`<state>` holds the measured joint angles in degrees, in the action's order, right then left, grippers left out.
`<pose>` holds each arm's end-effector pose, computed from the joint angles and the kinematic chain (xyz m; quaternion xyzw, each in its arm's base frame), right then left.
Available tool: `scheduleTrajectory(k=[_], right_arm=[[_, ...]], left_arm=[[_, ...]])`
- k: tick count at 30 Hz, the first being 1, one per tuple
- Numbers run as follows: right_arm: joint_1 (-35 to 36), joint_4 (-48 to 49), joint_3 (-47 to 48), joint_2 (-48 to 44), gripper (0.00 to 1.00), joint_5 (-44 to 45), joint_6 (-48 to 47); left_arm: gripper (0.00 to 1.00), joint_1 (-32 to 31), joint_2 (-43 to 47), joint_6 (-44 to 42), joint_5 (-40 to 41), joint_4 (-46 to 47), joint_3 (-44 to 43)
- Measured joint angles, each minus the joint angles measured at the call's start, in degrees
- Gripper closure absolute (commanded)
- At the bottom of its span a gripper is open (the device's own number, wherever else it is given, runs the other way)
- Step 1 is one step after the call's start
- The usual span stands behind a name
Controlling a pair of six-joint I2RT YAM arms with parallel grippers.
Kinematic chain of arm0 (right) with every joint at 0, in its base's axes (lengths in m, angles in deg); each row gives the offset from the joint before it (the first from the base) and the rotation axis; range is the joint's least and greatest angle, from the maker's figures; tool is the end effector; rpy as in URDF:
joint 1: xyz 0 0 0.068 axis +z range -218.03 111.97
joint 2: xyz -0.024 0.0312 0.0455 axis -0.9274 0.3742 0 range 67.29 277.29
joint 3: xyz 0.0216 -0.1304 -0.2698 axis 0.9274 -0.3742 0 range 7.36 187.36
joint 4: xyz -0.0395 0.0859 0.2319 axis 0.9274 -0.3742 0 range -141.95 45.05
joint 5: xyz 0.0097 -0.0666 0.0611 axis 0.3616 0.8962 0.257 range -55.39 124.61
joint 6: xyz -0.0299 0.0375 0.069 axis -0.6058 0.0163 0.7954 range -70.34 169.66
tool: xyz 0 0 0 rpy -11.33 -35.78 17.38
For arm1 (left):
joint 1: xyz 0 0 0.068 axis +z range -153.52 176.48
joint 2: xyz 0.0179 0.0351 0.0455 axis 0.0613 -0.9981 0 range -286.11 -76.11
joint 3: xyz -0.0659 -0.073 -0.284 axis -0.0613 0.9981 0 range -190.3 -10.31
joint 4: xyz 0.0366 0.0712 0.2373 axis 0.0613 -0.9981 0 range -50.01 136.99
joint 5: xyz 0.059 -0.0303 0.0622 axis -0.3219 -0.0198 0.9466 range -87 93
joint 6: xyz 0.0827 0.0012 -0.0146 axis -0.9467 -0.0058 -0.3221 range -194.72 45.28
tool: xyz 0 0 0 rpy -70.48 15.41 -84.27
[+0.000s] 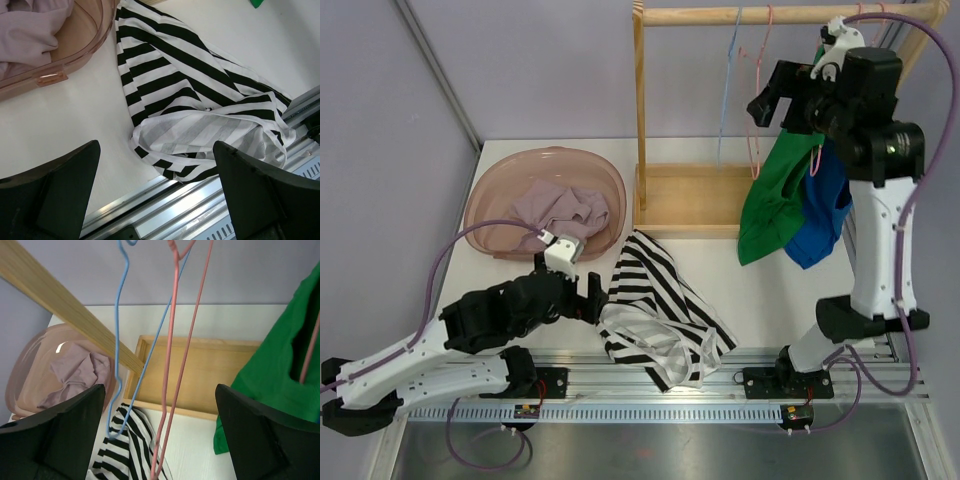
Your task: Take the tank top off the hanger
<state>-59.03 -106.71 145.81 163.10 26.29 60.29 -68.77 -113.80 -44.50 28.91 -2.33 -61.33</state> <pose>0.3135 0.0603 0.5585 -0.0304 0.8130 0.1568 0.5599 0.0774 -0.0911 0.3221 0.1643 0.8586 -0.1932 0.4455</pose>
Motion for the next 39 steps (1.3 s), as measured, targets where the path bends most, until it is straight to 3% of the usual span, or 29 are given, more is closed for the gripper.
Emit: scheduleTrajectory(k=[5,10,16,20,27,28,30,33,35,39], right_arm=[[0.0,2.4,-14.9,-19.0,0.01,-1.4,-0.4],[0.0,8.9,-40.8,-41.6,0.0,-13.2,0.7],[0.0,13.9,-62.9,-58.0,0.01,-24.3,5.3],[0.0,12.7,-69.1,-63.8,0.01,-26.9,6.6],[0.0,9.3,-69.7,-68.6,0.01,-28.7,5.2],[0.0,9.0,-69.7,-69.1,0.01,-28.9,5.0],[0.0,8.7,-70.0,-69.9,0.01,-29.0,4.9],[0.0,8.7,-70.7,-71.0,0.01,-29.6,4.9],[0.0,8.7,-70.9,-71.2,0.01,-30.0,4.9],[0.0,8.7,-70.9,-71.3,0.0,-30.3,4.9]], left_arm=[[0.01,-0.4,-5.0,1.9,-1.3,6.6,3.2],[0.01,-3.6,-14.1,3.4,-2.3,12.7,4.4],[0.01,-7.3,-26.7,4.9,-3.2,20.9,5.1],[0.01,-8.9,-35.2,5.4,-4.7,26.0,5.8],[0.02,-10.6,-48.3,7.0,-6.6,33.1,6.1],[0.05,-10.9,-50.0,7.3,-6.7,33.9,6.1],[0.29,-12.0,-52.6,7.2,-5.6,34.9,5.7],[0.89,-13.0,-53.7,7.7,-4.6,36.8,5.3],[1.0,-13.5,-54.2,8.2,-4.8,37.6,4.9],[1.0,-14.4,-54.2,9.0,-4.4,34.6,3.6]])
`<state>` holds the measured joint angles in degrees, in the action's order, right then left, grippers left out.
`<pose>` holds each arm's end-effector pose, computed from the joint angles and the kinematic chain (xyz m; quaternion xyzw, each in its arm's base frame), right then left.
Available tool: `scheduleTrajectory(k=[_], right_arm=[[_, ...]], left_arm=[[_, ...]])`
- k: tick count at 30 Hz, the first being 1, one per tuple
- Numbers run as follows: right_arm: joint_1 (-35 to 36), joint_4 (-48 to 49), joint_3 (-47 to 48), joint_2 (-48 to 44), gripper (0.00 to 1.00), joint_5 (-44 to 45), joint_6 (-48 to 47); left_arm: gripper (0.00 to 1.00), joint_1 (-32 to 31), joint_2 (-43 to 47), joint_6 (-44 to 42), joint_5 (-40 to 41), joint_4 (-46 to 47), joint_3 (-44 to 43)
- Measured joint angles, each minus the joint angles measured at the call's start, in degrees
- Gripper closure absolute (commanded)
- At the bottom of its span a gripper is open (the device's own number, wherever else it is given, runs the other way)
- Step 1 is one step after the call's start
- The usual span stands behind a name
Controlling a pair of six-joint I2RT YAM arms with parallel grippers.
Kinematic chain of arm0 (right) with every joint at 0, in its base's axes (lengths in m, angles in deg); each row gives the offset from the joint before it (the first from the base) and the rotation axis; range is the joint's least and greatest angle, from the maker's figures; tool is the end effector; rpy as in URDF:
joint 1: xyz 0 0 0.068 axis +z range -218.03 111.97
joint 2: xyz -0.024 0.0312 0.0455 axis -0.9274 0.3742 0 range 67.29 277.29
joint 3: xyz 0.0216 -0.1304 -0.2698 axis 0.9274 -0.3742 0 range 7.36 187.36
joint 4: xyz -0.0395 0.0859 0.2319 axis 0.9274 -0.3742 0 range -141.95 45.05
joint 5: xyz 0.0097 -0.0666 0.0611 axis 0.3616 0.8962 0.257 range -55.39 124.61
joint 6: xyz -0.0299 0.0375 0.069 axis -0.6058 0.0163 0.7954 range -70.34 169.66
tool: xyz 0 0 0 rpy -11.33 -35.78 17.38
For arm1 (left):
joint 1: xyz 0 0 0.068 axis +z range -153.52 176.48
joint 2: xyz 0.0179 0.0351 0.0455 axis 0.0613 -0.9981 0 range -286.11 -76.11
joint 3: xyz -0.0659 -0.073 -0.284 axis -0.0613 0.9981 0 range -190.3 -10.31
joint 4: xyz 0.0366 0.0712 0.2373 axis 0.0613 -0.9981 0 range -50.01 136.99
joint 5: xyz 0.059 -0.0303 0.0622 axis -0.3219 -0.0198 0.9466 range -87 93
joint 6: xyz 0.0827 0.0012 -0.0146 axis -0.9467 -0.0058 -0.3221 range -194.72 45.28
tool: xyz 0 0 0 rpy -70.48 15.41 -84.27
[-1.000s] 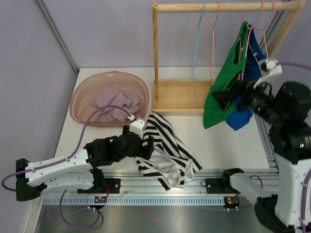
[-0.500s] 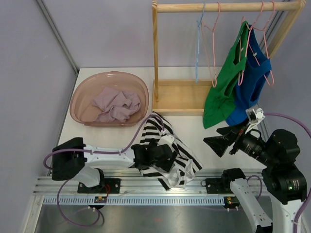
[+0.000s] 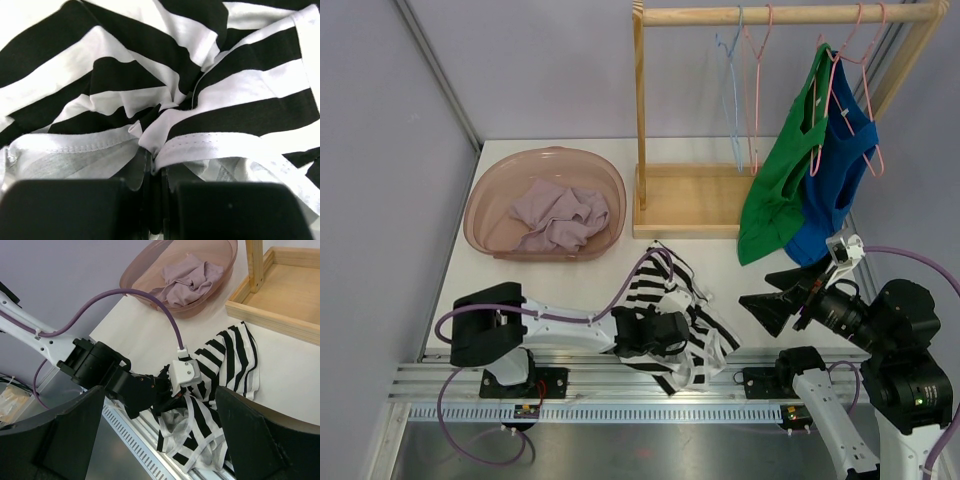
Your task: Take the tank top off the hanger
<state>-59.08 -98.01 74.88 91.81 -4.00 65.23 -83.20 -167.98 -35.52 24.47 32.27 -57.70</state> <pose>0.0057 0.0473 0.4148 -0.1702 0.7343 0.3763 0.5387 0.0822 -0.3012 0.1629 0.2813 0.9058 -0.1334 0.2873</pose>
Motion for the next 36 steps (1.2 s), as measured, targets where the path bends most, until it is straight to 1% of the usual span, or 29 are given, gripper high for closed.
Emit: scheduleTrajectory(k=[3,7,9,14,18,23,26,28,29,30,31,32,33,34,35,36], right_arm=[[0.0,0.0,0.0,-0.1,0.0,0.0,-0.2],[0.0,-0.1,0.0,-0.4,0.01,0.0,-0.3],[0.0,-0.2,0.0,-0.4,0.0,0.1,-0.4],[0.0,-0.8,0.0,-0.7,0.01,0.1,-0.8],[0.0,-1.4,0.6,-0.8,0.0,0.3,-1.0],[0.0,-2.3,2.3,-0.8,0.0,2.0,-1.0],[0.0,-2.4,3.2,-0.6,0.01,4.0,-0.8],[0.0,-2.4,3.7,-0.3,0.01,4.9,-0.8],[0.0,-2.4,3.9,0.0,0.0,5.2,-0.7],[0.0,-2.4,4.2,0.4,0.01,5.7,-0.7],[0.0,-2.3,4.3,0.7,0.01,6.1,-0.7],[0.0,-2.3,4.5,1.0,0.0,6.4,-0.7],[0.0,-2.2,4.5,1.3,0.0,6.7,-0.7],[0.0,-2.2,4.5,1.7,0.01,7.3,-0.7],[0.0,-2.1,4.5,2.1,0.01,7.9,-0.8],[0.0,-2.1,4.5,2.4,0.01,8.6,-0.8]], left_arm=[[1.0,-0.2,1.9,0.4,1.9,-6.4,-2.2],[1.0,0.0,9.5,0.5,7.6,-17.3,-7.7],[1.0,0.6,13.3,0.4,10.1,-20.9,-11.2],[1.0,5.4,21.9,-1.9,16.4,-30.0,-21.7],[1.0,12.6,25.9,-5.9,19.1,-35.0,-29.1],[1.0,27.2,28.2,-11.6,19.0,-37.4,-37.1],[1.0,38.5,28.5,-14.6,15.5,-37.1,-38.9],[1.0,44.0,27.8,-15.9,12.6,-37.0,-39.3],[0.98,46.4,26.9,-16.5,10.8,-37.1,-39.7],[0.93,48.8,25.9,-17.1,9.0,-37.0,-40.2],[0.67,51.4,24.7,-17.6,7.2,-36.7,-40.5],[0.53,53.5,23.3,-18.3,5.4,-36.5,-40.5],[0.35,55.2,22.4,-18.8,3.7,-36.3,-40.5],[0.08,57.1,20.7,-18.3,1.4,-35.7,-40.5],[0.01,58.6,20.2,-19.2,0.6,-35.5,-40.4],[0.01,60.2,19.4,-18.8,-0.6,-35.1,-40.2]])
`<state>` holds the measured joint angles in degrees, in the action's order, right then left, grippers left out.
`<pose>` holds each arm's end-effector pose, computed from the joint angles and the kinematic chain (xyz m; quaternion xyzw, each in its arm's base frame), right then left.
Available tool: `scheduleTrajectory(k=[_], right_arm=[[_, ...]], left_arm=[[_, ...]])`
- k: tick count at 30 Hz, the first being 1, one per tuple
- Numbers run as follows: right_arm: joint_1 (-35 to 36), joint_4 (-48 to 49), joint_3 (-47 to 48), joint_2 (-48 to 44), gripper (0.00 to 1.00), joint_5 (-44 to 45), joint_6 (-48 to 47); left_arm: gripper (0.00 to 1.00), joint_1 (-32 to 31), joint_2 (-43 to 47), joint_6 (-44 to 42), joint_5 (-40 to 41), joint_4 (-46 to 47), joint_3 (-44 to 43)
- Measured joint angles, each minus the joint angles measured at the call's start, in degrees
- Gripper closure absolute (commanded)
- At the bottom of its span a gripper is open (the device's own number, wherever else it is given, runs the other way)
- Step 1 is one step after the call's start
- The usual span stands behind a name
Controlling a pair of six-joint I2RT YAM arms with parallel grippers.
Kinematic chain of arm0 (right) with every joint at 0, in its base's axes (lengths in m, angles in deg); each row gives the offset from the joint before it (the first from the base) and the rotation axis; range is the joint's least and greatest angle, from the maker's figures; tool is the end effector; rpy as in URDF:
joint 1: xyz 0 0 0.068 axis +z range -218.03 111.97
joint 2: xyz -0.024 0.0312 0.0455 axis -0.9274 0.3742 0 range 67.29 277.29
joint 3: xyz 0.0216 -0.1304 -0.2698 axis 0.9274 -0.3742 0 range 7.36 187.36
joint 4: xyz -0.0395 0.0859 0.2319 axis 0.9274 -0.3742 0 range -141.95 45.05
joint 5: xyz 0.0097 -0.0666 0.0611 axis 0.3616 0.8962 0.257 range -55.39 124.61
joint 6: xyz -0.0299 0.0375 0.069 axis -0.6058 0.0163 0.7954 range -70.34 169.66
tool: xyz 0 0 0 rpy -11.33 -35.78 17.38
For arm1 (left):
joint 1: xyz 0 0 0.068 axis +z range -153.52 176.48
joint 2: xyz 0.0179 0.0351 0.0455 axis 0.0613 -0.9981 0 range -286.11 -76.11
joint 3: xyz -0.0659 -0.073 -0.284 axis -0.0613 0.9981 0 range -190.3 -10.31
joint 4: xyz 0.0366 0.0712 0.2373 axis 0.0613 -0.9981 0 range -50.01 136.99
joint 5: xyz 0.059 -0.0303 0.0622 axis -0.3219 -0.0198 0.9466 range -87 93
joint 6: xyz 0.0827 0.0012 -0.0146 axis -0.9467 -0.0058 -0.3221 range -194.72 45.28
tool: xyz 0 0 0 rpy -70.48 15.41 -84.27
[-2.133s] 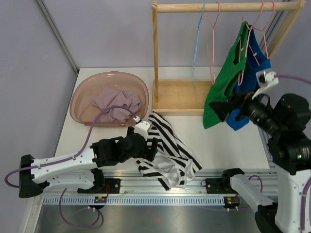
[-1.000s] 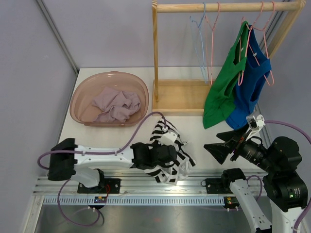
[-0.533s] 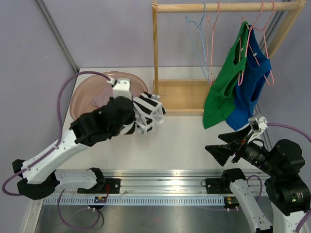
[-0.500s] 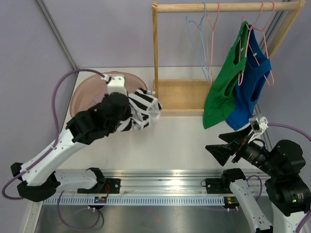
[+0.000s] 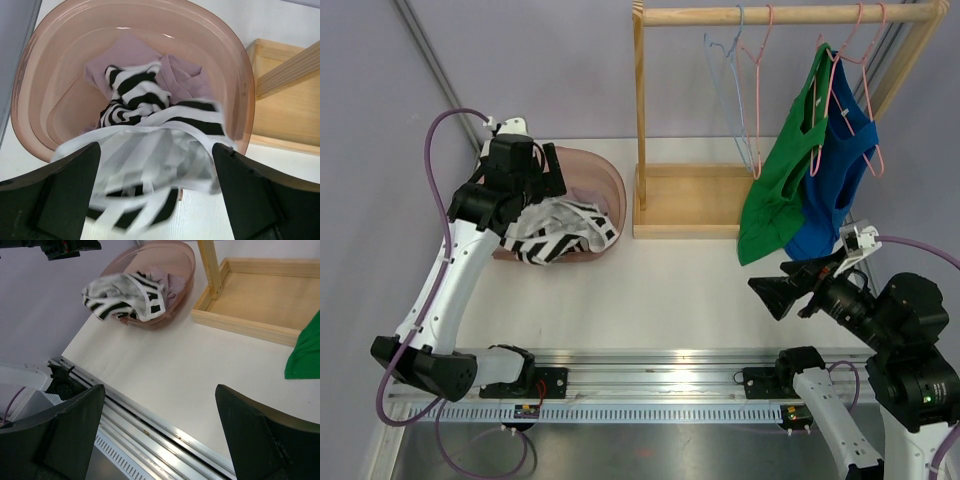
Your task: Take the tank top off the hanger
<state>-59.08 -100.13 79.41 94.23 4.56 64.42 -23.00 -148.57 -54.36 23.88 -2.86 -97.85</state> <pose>0.0109 0.0389 0.4294 -0.1287 0.7477 0.3219 0.5664 0.2527 -0.0615 0.4296 -0.0907 0.8707 -0.0044 0.4833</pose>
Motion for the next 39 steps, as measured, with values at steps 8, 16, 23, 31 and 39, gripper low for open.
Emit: scheduleTrajectory(k=[8,16,23,31,39], right_arm=[[0.0,0.7,0.1,4.8,0.01,7.0,0.3],[0.0,2.3,2.8,7.8,0.0,16.0,2.3],[0.0,1.6,11.1,17.2,0.01,29.7,1.6],[0.0,1.2,17.6,27.5,0.12,41.2,0.4],[0.0,3.4,32.4,42.3,0.18,47.8,-2.1]], left_arm=[[0.01,2.8,0.7,0.1,-5.1,0.4,1.4],[0.01,2.8,9.6,-1.2,-12.8,0.6,8.1],[0.01,2.8,19.7,-1.9,-14.8,-0.6,18.2],[0.01,2.8,31.4,-1.7,-14.5,-0.7,30.9],[0.01,2.8,40.9,-1.0,-14.7,1.0,35.7]])
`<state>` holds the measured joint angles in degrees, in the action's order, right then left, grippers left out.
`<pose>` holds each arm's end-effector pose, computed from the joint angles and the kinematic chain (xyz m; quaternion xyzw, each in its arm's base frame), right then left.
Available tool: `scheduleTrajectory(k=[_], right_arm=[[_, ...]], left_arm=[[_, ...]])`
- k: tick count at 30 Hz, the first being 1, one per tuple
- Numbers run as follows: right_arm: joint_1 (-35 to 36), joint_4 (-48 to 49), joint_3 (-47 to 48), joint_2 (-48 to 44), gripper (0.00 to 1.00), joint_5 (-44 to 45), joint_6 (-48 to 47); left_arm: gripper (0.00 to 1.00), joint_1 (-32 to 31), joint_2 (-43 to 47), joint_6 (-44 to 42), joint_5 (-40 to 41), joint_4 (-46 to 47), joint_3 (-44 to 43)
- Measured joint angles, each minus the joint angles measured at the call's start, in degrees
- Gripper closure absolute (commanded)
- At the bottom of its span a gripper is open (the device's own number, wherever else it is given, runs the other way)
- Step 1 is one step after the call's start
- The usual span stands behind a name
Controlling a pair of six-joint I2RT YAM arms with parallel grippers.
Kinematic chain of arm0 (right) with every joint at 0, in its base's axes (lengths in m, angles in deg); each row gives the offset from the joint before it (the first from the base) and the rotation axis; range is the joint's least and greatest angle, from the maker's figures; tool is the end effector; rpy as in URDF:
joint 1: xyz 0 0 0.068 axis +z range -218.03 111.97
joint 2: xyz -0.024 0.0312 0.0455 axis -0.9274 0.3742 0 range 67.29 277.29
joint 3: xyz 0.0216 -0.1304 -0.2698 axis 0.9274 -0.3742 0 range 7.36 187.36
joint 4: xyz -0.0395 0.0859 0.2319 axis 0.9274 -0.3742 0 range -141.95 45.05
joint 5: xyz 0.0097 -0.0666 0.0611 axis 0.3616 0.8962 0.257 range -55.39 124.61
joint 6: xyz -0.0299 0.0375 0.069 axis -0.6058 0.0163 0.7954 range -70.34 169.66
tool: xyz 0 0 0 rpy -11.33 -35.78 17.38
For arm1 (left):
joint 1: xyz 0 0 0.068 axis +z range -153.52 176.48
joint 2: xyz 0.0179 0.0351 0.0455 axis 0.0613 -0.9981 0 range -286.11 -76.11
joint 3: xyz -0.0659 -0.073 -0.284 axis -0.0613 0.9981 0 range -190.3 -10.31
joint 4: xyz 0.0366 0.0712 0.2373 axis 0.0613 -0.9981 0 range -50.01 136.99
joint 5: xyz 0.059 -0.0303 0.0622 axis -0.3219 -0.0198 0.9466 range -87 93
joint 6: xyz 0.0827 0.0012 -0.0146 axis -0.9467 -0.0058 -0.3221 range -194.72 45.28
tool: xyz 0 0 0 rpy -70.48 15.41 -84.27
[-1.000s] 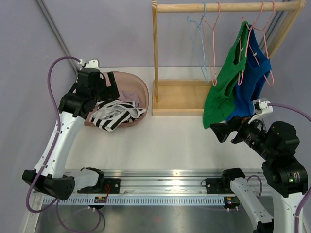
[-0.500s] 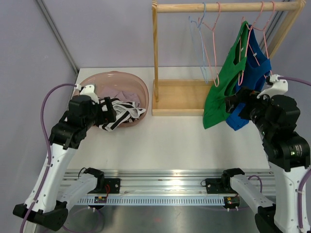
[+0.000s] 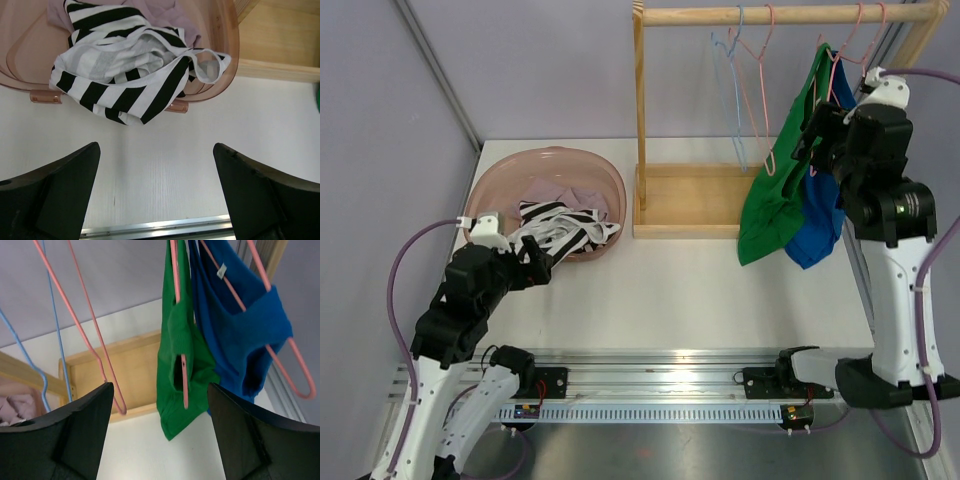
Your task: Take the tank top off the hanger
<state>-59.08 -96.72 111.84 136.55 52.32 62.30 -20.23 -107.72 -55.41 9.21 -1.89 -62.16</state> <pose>0.2113 0.0105 0.5295 0.1176 0.7885 -0.0105 0.6036 0.0963 -0.0206 0.3333 -0.0471 0.8579 -0.1132 0.4990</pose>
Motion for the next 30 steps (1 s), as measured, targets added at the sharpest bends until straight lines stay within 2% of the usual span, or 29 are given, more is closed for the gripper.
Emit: scheduleTrajectory(k=[5,13,14,15,17,18,19,20,23,24,26,30], right_arm=[[-0.8,-0.7,12.4,11.5,0.19,1.5,-3.1],[-6.3,-1.3,22.1,21.8,0.27,-2.3,-6.9],[-6.9,-1.4,23.5,23.2,0.3,-2.5,-7.1],[-7.3,-1.3,24.8,24.6,0.4,-2.8,-7.5],[-8.0,-1.3,27.1,27.2,0.48,-3.9,-8.2],[-8.3,-1.3,27.8,28.2,0.56,-4.2,-8.5],[-8.4,-1.4,28.4,29.2,0.76,-4.9,-8.9],[-8.5,-1.3,28.7,29.8,0.82,-5.2,-9.3],[-8.5,-1.4,29.8,31.5,0.8,-5.4,-9.9],[-8.5,-1.4,30.0,31.7,0.83,-5.5,-10.2],[-8.5,-1.4,30.3,31.8,1.0,-5.5,-10.5],[-8.5,-1.7,30.9,31.8,1.0,-6.6,-10.7]], left_arm=[[0.01,0.0,3.3,0.4,0.0,1.8,1.0],[0.01,-2.2,2.7,0.7,0.0,2.3,1.7],[0.01,-2.6,2.6,0.7,0.0,2.3,1.7],[0.01,-2.9,2.6,0.7,0.0,2.3,1.7],[0.01,-3.4,2.5,0.7,0.0,2.3,1.7],[0.01,-3.6,2.5,0.7,0.0,2.3,1.7],[0.01,-3.7,2.5,0.7,-0.1,2.3,1.7],[0.01,-3.8,2.5,0.7,-0.1,2.3,1.7],[0.01,-3.9,2.1,0.7,-0.3,2.3,1.7],[0.01,-3.9,1.9,0.7,-0.4,2.3,1.7],[0.01,-3.9,1.6,0.7,-0.5,2.3,1.7],[0.01,-4.0,1.5,0.7,-0.5,2.4,1.7]])
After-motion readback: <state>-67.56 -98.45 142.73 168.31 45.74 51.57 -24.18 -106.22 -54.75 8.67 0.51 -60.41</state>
